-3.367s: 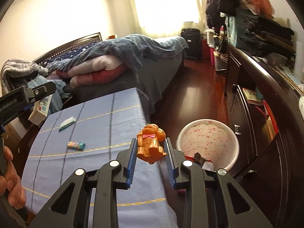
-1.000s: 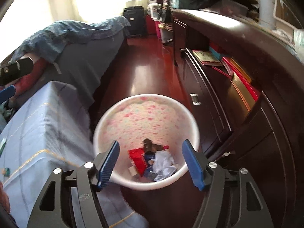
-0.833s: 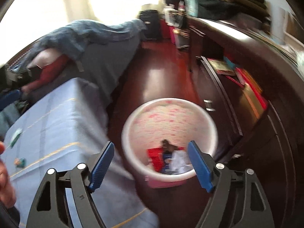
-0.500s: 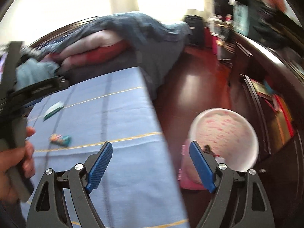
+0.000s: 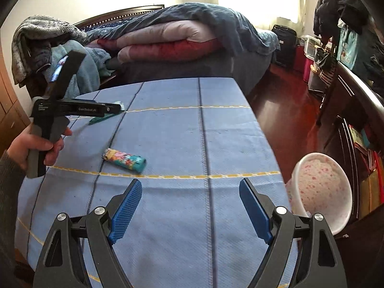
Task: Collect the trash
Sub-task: 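Move both tools back over the table toward the wet-wipe pack and tube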
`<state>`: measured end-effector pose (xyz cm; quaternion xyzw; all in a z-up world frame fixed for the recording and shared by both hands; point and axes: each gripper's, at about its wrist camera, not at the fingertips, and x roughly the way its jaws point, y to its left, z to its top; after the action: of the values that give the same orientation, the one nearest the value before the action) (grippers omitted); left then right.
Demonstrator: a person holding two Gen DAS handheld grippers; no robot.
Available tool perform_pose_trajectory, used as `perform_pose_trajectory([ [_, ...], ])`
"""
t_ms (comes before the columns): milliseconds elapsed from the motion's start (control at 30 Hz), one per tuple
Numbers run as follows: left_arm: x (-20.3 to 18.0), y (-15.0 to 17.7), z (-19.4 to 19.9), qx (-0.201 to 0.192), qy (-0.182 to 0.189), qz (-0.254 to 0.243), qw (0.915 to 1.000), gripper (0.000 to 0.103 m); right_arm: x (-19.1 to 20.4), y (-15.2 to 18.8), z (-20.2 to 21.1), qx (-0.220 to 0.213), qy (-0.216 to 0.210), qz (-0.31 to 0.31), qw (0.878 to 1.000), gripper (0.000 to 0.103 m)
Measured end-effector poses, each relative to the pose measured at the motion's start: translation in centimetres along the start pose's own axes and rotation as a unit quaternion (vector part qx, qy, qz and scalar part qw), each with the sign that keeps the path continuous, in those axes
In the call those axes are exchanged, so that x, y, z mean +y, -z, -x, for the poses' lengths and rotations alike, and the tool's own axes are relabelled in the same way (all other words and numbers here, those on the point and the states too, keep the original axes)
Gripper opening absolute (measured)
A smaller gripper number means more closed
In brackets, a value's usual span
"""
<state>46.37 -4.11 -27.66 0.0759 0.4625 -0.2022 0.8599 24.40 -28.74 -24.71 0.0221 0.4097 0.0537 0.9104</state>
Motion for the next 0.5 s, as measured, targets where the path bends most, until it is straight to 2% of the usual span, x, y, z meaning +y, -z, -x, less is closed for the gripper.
perform_pose_trajectory([
  [100,1.2,0.0,-1.3,0.014,-0.002,-0.022,0.9997,0.099,1.1,-0.4,-0.5,0.001,-0.002,0.007,1.0,0.083],
  [167,1.7,0.2,-1.8,0.021,0.013,-0.029,0.9993,0.098,1.8,-0.6,-0.9,0.002,-0.003,0.012,1.0,0.083],
  [300,1.7,0.7,-1.9,0.01,0.002,-0.058,0.9982,0.097,2.9,-1.0,-1.7,0.006,-0.005,0.021,1.0,0.083],
  [433,1.7,0.5,-2.0,0.002,-0.002,-0.051,0.9987,0.095,3.7,-1.6,-2.6,0.005,-0.007,0.025,1.0,0.083],
  [500,1.7,0.2,-2.2,-0.004,-0.006,-0.045,0.9989,0.091,4.1,-2.0,-3.1,0.006,-0.009,0.027,1.0,0.083],
])
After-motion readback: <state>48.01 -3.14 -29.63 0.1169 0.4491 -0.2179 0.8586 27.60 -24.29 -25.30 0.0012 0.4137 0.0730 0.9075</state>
